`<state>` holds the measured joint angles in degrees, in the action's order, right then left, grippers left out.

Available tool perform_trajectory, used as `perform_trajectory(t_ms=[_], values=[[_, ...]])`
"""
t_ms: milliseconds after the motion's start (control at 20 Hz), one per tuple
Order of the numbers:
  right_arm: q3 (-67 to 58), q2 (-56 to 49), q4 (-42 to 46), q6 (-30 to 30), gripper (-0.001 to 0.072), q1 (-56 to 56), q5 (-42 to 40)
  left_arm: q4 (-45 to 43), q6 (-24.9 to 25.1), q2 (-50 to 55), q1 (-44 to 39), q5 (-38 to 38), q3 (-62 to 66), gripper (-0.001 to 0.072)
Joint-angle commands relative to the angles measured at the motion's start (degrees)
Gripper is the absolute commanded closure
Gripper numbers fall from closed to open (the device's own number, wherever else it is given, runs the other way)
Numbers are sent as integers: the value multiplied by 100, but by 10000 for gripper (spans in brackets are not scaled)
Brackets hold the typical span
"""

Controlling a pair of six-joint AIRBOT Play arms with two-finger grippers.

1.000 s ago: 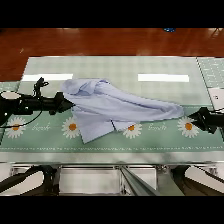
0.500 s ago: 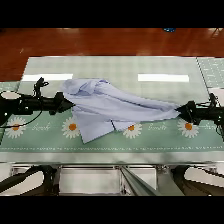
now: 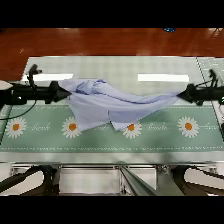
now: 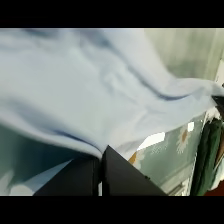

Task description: Fold the shirts.

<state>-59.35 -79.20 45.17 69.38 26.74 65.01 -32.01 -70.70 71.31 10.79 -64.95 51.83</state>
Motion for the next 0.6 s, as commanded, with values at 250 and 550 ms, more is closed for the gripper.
perform_trajectory(t_ms=[250,550], values=[[-4098,1082,87,798,693,-48,874,-9,-798,-11,192,-789,4129,684],[-4913,2507,557,907,693,-48,1045,-1187,-1320,-564,824,-1187,6614,684]])
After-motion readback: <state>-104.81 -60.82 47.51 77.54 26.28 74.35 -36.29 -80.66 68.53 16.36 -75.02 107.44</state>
